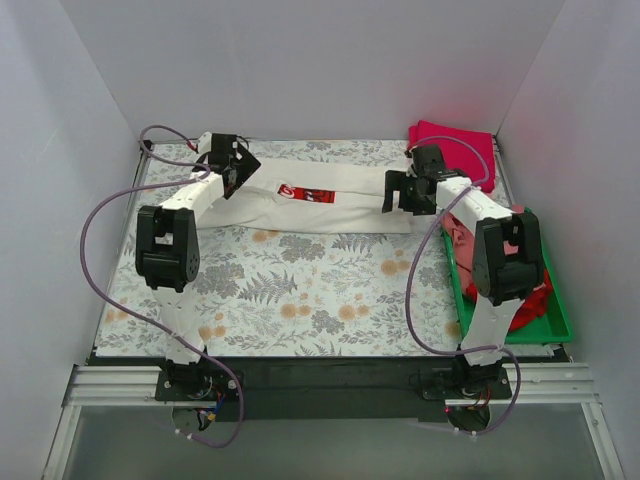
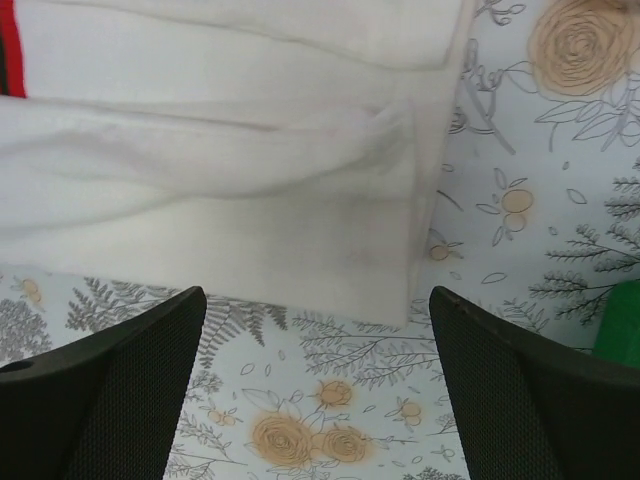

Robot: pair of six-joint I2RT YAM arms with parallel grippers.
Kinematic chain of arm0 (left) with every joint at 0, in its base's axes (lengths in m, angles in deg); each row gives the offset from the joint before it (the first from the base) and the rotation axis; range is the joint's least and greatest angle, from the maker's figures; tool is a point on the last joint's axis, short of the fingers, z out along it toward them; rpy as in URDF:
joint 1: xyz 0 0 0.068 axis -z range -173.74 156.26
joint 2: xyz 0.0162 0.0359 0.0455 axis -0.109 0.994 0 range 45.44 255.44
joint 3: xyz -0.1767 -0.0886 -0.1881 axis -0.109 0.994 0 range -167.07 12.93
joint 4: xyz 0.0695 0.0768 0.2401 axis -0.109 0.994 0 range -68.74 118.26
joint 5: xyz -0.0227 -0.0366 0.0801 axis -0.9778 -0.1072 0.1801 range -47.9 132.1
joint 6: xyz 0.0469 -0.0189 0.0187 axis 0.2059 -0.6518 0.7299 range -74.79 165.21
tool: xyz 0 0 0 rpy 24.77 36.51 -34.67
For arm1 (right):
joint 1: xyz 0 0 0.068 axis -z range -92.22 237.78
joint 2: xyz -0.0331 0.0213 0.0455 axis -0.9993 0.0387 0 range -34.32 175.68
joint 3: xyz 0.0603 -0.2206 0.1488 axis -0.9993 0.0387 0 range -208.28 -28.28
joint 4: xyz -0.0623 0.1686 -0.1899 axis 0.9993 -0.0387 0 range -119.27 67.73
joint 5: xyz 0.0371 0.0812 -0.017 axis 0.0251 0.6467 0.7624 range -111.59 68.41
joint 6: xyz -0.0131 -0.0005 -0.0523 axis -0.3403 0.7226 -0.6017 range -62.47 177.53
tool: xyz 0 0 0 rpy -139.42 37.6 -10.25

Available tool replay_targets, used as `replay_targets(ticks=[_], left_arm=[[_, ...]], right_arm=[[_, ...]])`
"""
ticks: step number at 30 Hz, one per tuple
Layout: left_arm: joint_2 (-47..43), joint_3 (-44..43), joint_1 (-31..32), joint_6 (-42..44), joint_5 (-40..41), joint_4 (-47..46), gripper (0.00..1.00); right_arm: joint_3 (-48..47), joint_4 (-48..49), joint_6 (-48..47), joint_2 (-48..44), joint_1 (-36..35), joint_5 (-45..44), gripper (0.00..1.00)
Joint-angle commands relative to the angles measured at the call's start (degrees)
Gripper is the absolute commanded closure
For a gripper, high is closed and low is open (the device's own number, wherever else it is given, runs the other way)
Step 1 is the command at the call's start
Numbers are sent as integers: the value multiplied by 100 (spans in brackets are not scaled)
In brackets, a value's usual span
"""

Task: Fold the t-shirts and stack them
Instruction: Fold the tshirt

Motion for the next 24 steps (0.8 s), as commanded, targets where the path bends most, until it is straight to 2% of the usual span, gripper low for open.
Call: replay_targets(ticks=[1, 5, 9, 12, 13, 16, 24], left_arm=[[-844, 550, -45, -122, -6, -41, 15], [-1082, 991, -45, -246, 21, -23, 15], [-890, 1115, -45, -316, -242, -84, 15], [-521, 737, -45, -202, -384, -49, 33], [-442, 528, -45, -211, -401, -41, 55], [-99, 132, -45, -237, -428, 3, 100], [789, -1055, -45, 8, -630, 240, 100]], right_arm=[[480, 509, -77, -639, -278, 228, 2], [860, 651, -59, -955, -559, 184, 2], [1080, 712, -15, -1088, -682, 202, 2], [1211, 721, -7, -1245, -726, 202, 2], [1247, 721, 11, -1290, -735, 176, 2], [1414, 739, 11, -1500, -735, 9, 2], [1695, 739, 11, -1852, -735, -430, 2]])
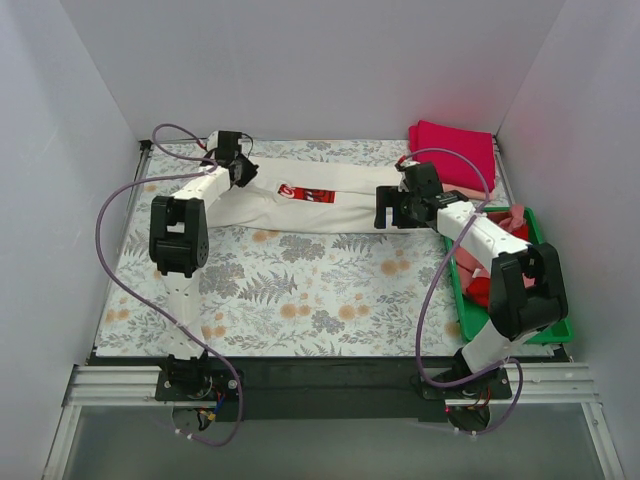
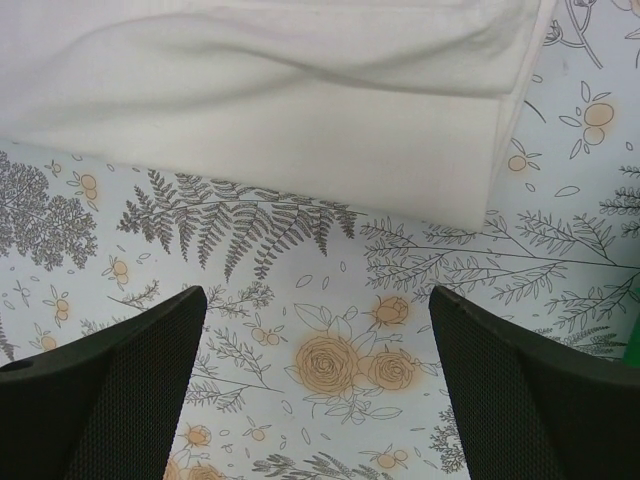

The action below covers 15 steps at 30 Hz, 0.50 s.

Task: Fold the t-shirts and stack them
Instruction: Fold the tshirt

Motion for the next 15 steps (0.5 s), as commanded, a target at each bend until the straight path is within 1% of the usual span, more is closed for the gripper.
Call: replay_targets(ticks=[1, 2, 6, 9, 10, 11, 13, 15], left_arm=[[92, -525, -19, 166, -145, 299, 100], [58, -517, -19, 166, -127, 370, 100], [-355, -9, -19, 158, 267, 353, 100], [-803, 299, -19, 140, 461, 309, 84], [-917, 527, -19, 123, 618, 283, 71], [-1136, 625, -19, 122, 689, 222, 65], [-1313, 888, -28, 131, 882, 204, 50], [-1541, 1073, -63, 131, 1006, 212, 42]], right_arm=[[102, 179, -13, -231, -12, -291, 2], [128, 171, -4, -257, -3, -291, 2], [164, 171, -48, -292, -12, -273, 2], [190, 171, -57, -310, -3, -238, 2], [207, 171, -66, -310, -12, -230, 2], [225, 179, -57, -336, -3, -229, 2], [286, 162, -74, -354, -3, -264, 2], [339, 171, -75, -389, -12, -300, 2]])
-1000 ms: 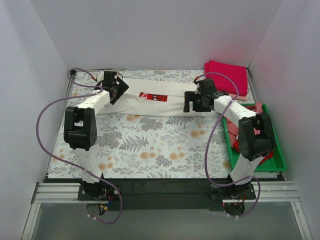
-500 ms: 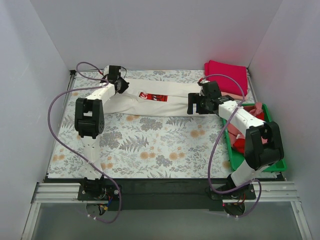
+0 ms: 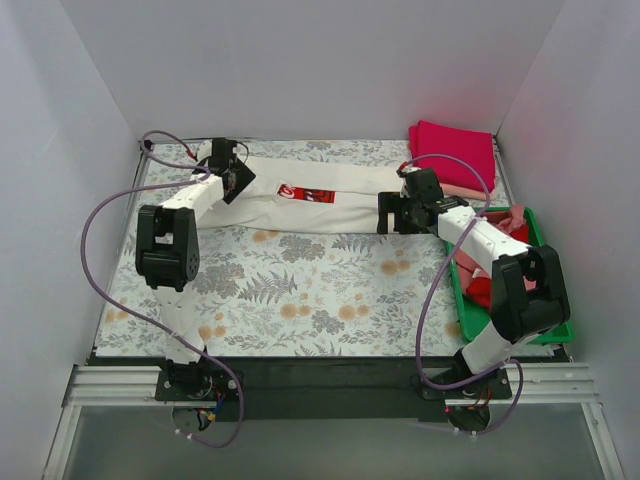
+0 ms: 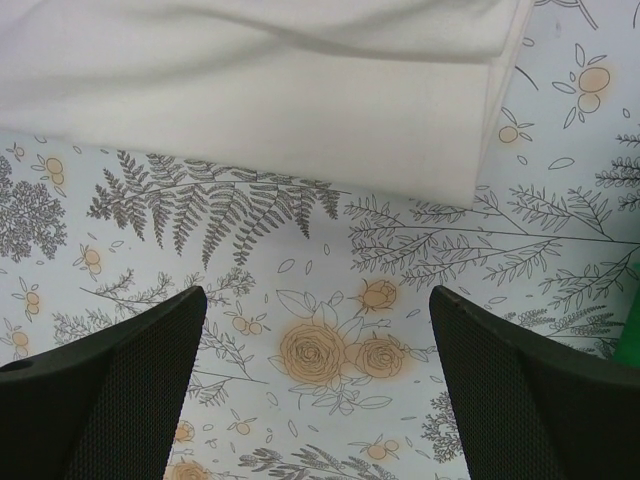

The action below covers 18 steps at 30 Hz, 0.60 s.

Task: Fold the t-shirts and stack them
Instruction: Fold the tshirt

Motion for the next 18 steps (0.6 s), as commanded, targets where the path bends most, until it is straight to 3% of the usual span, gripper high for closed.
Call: replay_targets(ticks=[1, 6, 14, 18], left_arm=[[-860, 361, -76, 31, 536, -87, 40], [-826, 591, -304, -128, 380, -122, 39], [-211, 240, -340, -180, 89, -105, 39], [97, 11, -349, -180, -174, -96, 45]], right_arm=[[75, 85, -92, -290, -3, -99, 2], [128, 77, -110, -317, -3, -90, 2], [145, 77, -145, -335, -3, -99, 2], [119, 85, -145, -326, -12, -142, 2]])
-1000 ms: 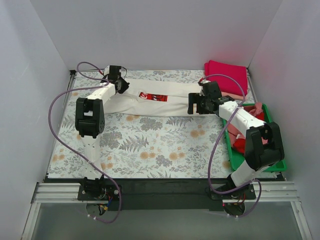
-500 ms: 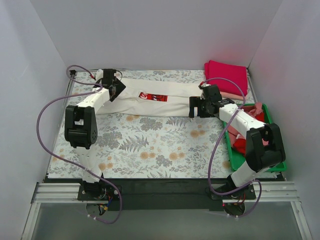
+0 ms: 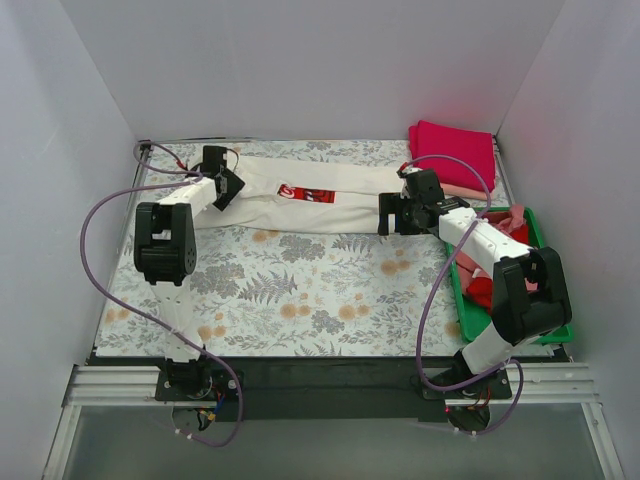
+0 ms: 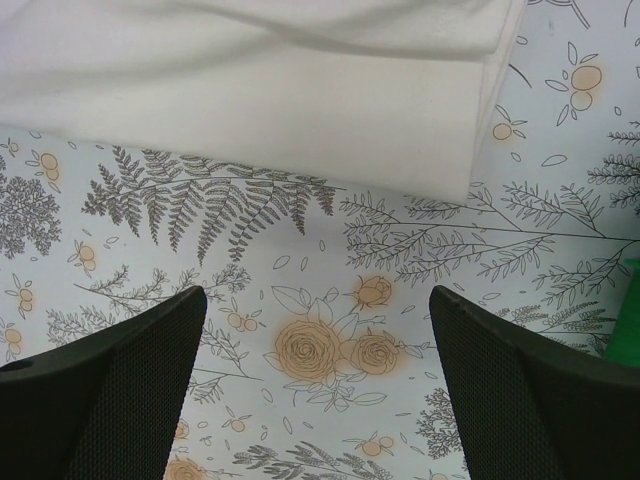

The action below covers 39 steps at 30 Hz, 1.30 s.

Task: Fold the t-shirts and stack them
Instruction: Fold the tshirt

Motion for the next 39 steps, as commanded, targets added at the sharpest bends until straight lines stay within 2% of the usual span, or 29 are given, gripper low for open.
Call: replay_targets(ticks=[1, 4, 5, 7, 8, 9, 13, 24, 28, 29, 31, 32, 33, 34, 35, 39], left_arm=[[152, -406, 25, -6, -262, 2, 53], [284, -591, 25, -14, -394, 2, 68], [301, -618, 25, -40, -403, -15, 80], [319, -706, 25, -49, -447, -41, 89], [328, -723, 25, -41, -456, -59, 97], [363, -776, 25, -32, -465, -50, 100], [521, -952, 25, 21, -535, -59, 100], [1408, -2173, 43, 109, -878, -120, 100], [1953, -2927, 86, 407, -1403, -498, 100], [2093, -3086, 130, 547, -1483, -525, 99], [2358, -3350, 192, 671, -1555, -525, 91], [2411, -3491, 253, 741, -1476, -516, 72], [2428, -3510, 280, 820, -1397, -516, 58], [2420, -3501, 297, 847, -1335, -516, 49], [2394, -3449, 306, 838, -1309, -516, 35], [2236, -3369, 306, 829, -1309, -543, 30]], right_arm=[[7, 92, -82, -232, -3, -108, 2], [-1, 92, -82, -223, -12, -116, 2], [-10, 92, -82, -223, -12, -116, 2], [-19, 83, -82, -197, -12, -143, 2], [-28, 92, -82, -179, -3, -143, 2], [-45, 92, -73, -170, -3, -143, 2], [-98, 83, -81, -65, -3, -151, 2], [-212, 57, -160, 102, -3, -230, 2], [-247, 13, -248, 155, -3, -292, 2], [-256, 13, -257, 163, -3, -310, 2], [-248, -22, -275, 172, -3, -336, 2], [-256, -31, -266, 181, -3, -353, 2], [-256, -49, -266, 181, -3, -388, 2], [-256, -58, -266, 172, -12, -397, 2], [-256, -58, -275, 164, -12, -406, 2], [-379, -75, -310, 198, -12, -468, 2]])
